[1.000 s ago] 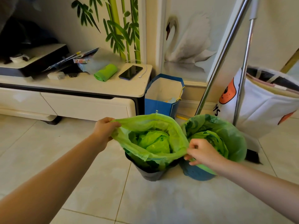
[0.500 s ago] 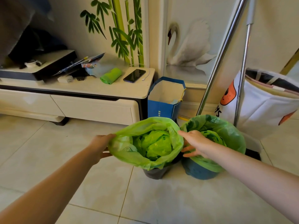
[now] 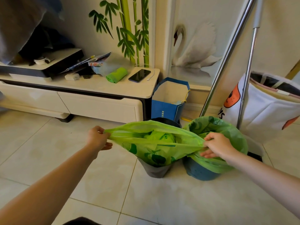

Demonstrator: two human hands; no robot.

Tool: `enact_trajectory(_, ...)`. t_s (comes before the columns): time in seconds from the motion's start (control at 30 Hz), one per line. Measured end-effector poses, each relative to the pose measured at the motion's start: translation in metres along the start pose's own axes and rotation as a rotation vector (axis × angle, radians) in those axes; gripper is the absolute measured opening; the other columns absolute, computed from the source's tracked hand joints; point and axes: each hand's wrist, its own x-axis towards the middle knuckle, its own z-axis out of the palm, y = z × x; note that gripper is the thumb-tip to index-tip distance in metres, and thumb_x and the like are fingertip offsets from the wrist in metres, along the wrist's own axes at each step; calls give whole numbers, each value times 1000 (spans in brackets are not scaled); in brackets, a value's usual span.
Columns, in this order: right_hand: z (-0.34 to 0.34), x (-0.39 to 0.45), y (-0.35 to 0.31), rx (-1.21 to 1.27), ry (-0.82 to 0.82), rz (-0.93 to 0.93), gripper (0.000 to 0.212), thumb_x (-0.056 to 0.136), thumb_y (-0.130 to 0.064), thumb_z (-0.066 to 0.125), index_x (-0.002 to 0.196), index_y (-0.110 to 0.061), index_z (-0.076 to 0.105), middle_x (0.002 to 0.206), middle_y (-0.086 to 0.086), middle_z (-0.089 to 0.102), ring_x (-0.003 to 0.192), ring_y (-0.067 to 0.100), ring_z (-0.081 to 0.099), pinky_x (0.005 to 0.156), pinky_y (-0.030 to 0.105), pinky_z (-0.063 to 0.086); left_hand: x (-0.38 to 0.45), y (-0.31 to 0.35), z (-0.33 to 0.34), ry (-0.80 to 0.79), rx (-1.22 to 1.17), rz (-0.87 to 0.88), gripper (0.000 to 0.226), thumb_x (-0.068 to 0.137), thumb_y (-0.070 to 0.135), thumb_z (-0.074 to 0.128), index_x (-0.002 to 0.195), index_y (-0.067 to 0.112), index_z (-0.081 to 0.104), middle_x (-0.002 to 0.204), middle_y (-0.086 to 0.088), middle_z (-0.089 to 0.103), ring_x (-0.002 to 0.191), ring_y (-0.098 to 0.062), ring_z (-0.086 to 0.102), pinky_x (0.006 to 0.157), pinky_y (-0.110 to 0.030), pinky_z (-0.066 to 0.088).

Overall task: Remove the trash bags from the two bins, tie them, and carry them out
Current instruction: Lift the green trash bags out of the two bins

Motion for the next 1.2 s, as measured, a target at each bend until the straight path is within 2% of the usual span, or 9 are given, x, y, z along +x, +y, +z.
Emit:
enact_trajectory(0.3, -6, -3, 14, -173, -91, 102, 18, 86, -6, 53, 102, 1, 58, 85, 15, 66, 70, 29, 70, 69, 45, 61, -6, -6, -2, 17, -61, -135, 10, 91, 8, 55, 94, 1, 49, 86, -17, 53, 48, -30, 64, 43, -34, 57)
enact_trajectory(0.4, -3, -2, 7, -400, -102, 3, 41, 83, -13, 56, 123, -12, 48, 103, 8, 58, 83, 25, 66, 59, 34, 59, -9, -10, 0, -32, -59, -177, 14, 92, 11, 53, 97, -1, 48, 85, -17, 56, 44, -28, 64, 45, -35, 58)
enact_trajectory(0.47, 2, 0, -1, -456, -122, -85, 51, 84, -16, 58, 132, -17, 42, 99, 4, 56, 74, 22, 63, 46, 27, 52, -10, -9, 3, -65, -57, -181, 17, 94, 11, 53, 103, -2, 48, 82, -19, 59, 55, -32, 65, 49, -37, 59)
enact_trajectory(0.57, 11, 7, -14, -507, -112, -193, 37, 90, -21, 58, 125, -12, 51, 91, 3, 59, 59, 16, 59, 38, 20, 41, -8, -5, 7, -73, -27, -135, 15, 94, 9, 53, 107, 0, 53, 81, -19, 63, 62, -33, 64, 46, -34, 59)
enact_trajectory(0.63, 17, 13, -23, -512, -74, -221, 24, 94, -16, 54, 112, -3, 62, 91, 9, 65, 60, 21, 62, 40, 21, 44, -5, 1, 11, -74, -23, -79, 11, 94, 7, 53, 102, 2, 59, 81, -17, 62, 63, -29, 63, 43, -29, 57)
enact_trajectory(0.87, 26, 28, -69, -74, 31, -136, 16, 92, -4, 55, 93, 1, 71, 103, 18, 68, 69, 31, 72, 50, 28, 59, 3, 50, 33, -97, -61, 103, 12, 91, 3, 57, 91, 0, 69, 88, -21, 68, 76, -34, 69, 58, -35, 62)
enact_trajectory(1.0, 25, 27, -91, 143, 73, -168, 17, 91, 0, 54, 84, 4, 69, 99, 21, 71, 71, 31, 72, 66, 35, 61, -2, 80, 48, -129, -136, 184, 12, 92, 2, 55, 94, -1, 66, 80, -15, 65, 70, -26, 65, 58, -27, 61)
enact_trajectory(1.13, 11, 15, -117, 354, 105, -223, 18, 91, 2, 55, 101, 9, 67, 101, 18, 67, 51, 14, 67, 43, 17, 53, -12, 107, 47, -105, -220, 249, 19, 94, 4, 52, 81, 6, 66, 83, -11, 65, 77, -23, 65, 68, -30, 59)
enact_trajectory(1.2, 4, 5, -128, 447, 93, -249, 20, 91, 4, 53, 106, 11, 64, 102, 20, 65, 56, 16, 66, 44, 18, 54, -20, 118, 40, -64, -271, 292, 23, 94, 4, 52, 75, 8, 64, 82, -11, 63, 74, -20, 65, 65, -27, 60)
